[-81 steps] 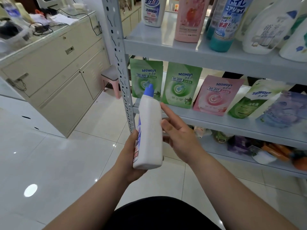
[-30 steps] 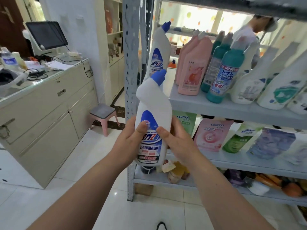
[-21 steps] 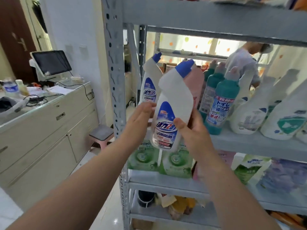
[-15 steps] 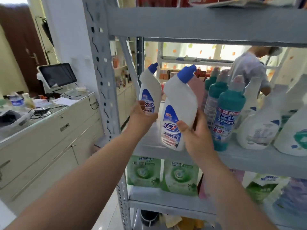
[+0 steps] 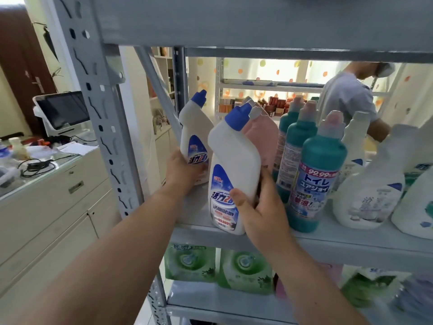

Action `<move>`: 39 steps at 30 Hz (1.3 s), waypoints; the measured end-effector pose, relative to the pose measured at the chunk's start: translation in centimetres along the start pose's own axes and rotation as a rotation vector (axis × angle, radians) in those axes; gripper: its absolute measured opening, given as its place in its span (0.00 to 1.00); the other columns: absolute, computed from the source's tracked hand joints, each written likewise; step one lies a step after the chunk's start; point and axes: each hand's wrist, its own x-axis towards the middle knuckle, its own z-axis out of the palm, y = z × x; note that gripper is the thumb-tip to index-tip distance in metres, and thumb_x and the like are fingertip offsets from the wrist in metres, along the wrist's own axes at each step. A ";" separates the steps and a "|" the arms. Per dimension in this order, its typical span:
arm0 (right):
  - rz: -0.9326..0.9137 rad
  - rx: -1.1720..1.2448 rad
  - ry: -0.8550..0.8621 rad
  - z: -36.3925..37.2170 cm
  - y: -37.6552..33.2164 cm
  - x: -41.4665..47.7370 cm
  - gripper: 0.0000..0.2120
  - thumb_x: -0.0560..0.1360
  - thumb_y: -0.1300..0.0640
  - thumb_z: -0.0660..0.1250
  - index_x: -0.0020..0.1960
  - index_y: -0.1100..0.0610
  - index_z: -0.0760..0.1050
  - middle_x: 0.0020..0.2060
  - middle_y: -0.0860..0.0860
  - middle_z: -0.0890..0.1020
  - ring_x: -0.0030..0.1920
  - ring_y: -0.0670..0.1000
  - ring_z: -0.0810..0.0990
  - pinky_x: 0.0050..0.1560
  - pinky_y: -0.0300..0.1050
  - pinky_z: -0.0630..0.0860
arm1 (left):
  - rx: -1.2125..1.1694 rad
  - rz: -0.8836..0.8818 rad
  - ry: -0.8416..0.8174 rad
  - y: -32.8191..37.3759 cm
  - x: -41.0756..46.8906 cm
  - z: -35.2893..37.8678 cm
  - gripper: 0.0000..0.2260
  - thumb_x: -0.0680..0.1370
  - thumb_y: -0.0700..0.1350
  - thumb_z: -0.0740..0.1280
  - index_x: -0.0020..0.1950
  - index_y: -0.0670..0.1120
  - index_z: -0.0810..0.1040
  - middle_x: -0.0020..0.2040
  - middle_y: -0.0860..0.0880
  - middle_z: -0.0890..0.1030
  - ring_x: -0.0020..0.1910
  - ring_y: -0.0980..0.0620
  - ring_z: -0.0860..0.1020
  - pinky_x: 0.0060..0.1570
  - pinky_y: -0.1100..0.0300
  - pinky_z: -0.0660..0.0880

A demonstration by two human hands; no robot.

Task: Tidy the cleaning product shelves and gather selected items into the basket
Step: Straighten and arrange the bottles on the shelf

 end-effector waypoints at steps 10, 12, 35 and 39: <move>-0.030 -0.180 0.104 -0.6 -0.9 -0.6 0.26 0.75 0.39 0.71 0.70 0.43 0.71 0.61 0.44 0.79 0.62 0.48 0.80 0.58 0.56 0.82 | 0.062 0.075 -0.062 -0.4 -11.1 -8.3 0.27 0.71 0.49 0.80 0.61 0.57 0.67 0.50 0.60 0.80 0.47 0.62 0.79 0.40 0.64 0.72; -0.021 -0.223 0.109 -0.4 -1.2 -0.5 0.25 0.76 0.42 0.72 0.70 0.45 0.71 0.60 0.44 0.80 0.61 0.49 0.81 0.57 0.57 0.82 | 0.027 0.098 -0.081 -0.3 -13.1 -10.1 0.28 0.70 0.48 0.80 0.62 0.60 0.67 0.50 0.60 0.82 0.47 0.61 0.81 0.43 0.63 0.75; -0.360 -1.259 -0.267 6.2 -9.8 8.6 0.58 0.68 0.46 0.81 0.82 0.42 0.41 0.66 0.61 0.69 0.63 0.61 0.72 0.54 0.57 0.77 | -0.071 -0.013 -0.353 -6.6 -18.5 -14.4 0.26 0.71 0.45 0.81 0.62 0.59 0.71 0.53 0.60 0.85 0.51 0.57 0.85 0.46 0.58 0.82; -0.327 -1.271 -0.261 7.8 -9.0 11.0 0.55 0.67 0.49 0.82 0.80 0.47 0.47 0.66 0.61 0.70 0.62 0.61 0.74 0.55 0.56 0.77 | -0.063 -0.014 -0.344 -6.9 -17.9 -14.0 0.25 0.72 0.45 0.80 0.61 0.58 0.71 0.52 0.60 0.85 0.50 0.58 0.85 0.45 0.61 0.82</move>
